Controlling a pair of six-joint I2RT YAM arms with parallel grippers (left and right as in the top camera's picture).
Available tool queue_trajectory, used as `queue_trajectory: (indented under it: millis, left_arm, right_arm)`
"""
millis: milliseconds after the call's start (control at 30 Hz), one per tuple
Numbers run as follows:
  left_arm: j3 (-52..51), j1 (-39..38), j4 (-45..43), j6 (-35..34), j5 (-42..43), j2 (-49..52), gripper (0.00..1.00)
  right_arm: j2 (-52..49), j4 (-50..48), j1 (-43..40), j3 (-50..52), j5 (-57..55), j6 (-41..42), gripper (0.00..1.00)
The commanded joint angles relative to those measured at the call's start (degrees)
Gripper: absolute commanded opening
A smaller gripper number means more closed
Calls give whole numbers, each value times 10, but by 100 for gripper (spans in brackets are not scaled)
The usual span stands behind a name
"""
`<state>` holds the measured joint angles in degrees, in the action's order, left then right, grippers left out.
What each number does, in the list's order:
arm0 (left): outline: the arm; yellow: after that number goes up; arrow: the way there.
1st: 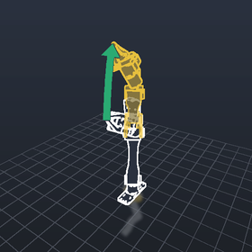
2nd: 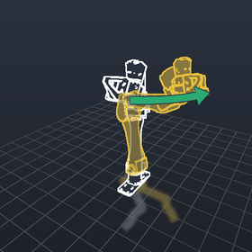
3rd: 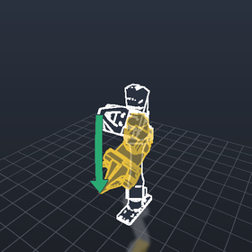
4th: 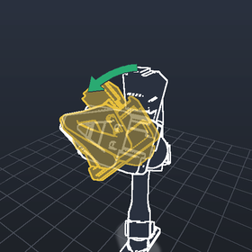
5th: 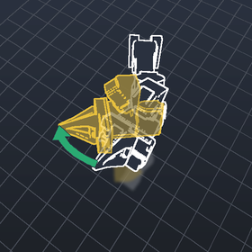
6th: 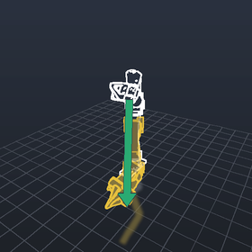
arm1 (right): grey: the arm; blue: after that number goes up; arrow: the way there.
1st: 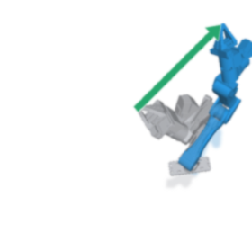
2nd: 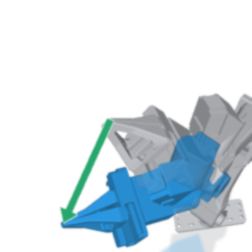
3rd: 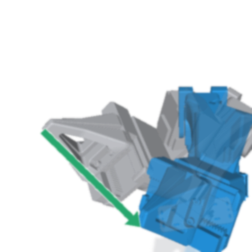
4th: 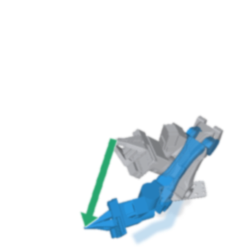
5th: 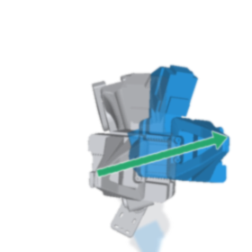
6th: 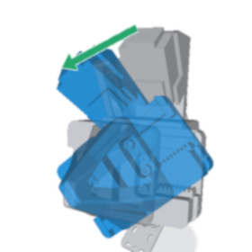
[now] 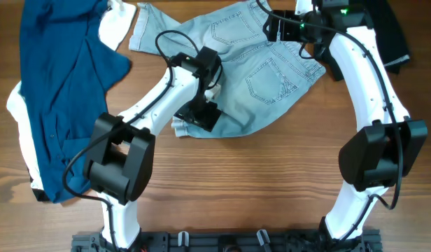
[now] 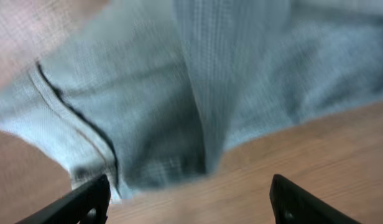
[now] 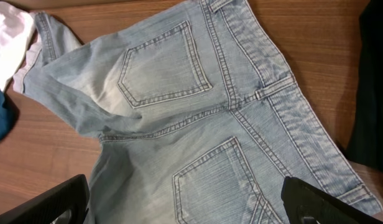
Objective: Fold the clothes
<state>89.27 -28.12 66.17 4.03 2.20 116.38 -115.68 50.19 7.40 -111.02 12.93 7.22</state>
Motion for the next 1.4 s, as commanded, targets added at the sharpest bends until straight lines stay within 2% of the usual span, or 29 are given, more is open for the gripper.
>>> queue_trajectory:
  millis: [0, 33, 67, 100, 133, 167, 200, 233, 367, 433, 600, 667, 700, 733, 767, 800, 833, 967, 1133, 1167, 1233, 1367]
  left_arm:
    - [-28, 1, -49, 17, -58, -1, 82]
    - [-39, 1, -67, 17, -73, -1, 82]
    - [-49, 2, -82, 15, -83, 0, 75]
    - [-57, 4, -91, 15, -83, 0, 63]
    - [-65, 9, -95, 12, -84, 0, 46]
    - [-73, 17, -98, -3, -91, 0, 22]
    - [-77, 23, -101, -24, -105, 0, 8]
    - [-77, 29, -101, -49, -121, 0, 4]
    - [-76, 74, -107, -155, -141, -7, 4]
    - [-76, 119, -93, -204, -113, -18, 4]
    - [-75, 219, -44, -193, 49, -25, 4]
    - [-75, 243, -42, -193, 70, -25, 7]
    - [-75, 254, -43, -193, 72, -25, 18]
    - [-75, 263, -47, -193, 74, -25, 38]
    - [-75, 267, -51, -193, 74, -25, 66]
    - [-75, 268, -58, -193, 74, -25, 81]
    - [-74, 268, -65, -193, 74, -25, 86]
    - [-52, 267, -94, -177, 68, -25, 83]
    - [-42, 257, -60, -118, 67, -26, 52]
    - [-42, 256, -42, -118, 65, -28, 49]
    - [-42, 258, -11, -143, 61, -39, 49]
    - [-42, 274, 2, -303, 28, -103, 53]
  right_arm:
    - [-2, 0, 2, -1, 9, -12, 100]
    - [-2, 0, 2, -1, 9, -12, 100]
    - [-2, 0, 2, -1, 9, -12, 100]
    - [-2, 0, 2, -1, 9, -12, 100]
    - [-2, 0, 2, -1, 9, -12, 100]
    - [-2, 0, 2, -1, 9, -12, 100]
    - [-2, 0, 2, -1, 9, -12, 100]
    - [-2, 1, 2, -1, 9, -12, 100]
    - [-2, 2, 2, -1, 9, -12, 100]
    - [-2, 3, 2, -1, 9, -12, 100]
    - [-2, 51, 2, -1, -56, 23, 95]
    - [-2, 94, 2, 0, -87, 37, 95]
    - [-2, 112, 2, 4, -95, 37, 94]
    - [-2, 127, 2, 10, -103, 40, 94]
    - [-2, 137, 2, 17, -111, 48, 94]
    - [-2, 144, 2, 31, -118, 51, 93]
    - [-2, 144, 2, 42, -119, 54, 93]
    - [-2, 137, 0, 87, -119, 63, 92]
    - [-2, 131, -6, 104, -119, 62, 92]
    - [-2, 127, -7, 104, -119, 62, 93]
    - [-2, 121, -7, 104, -116, 57, 93]
    - [-2, 117, -7, 104, -114, 49, 95]
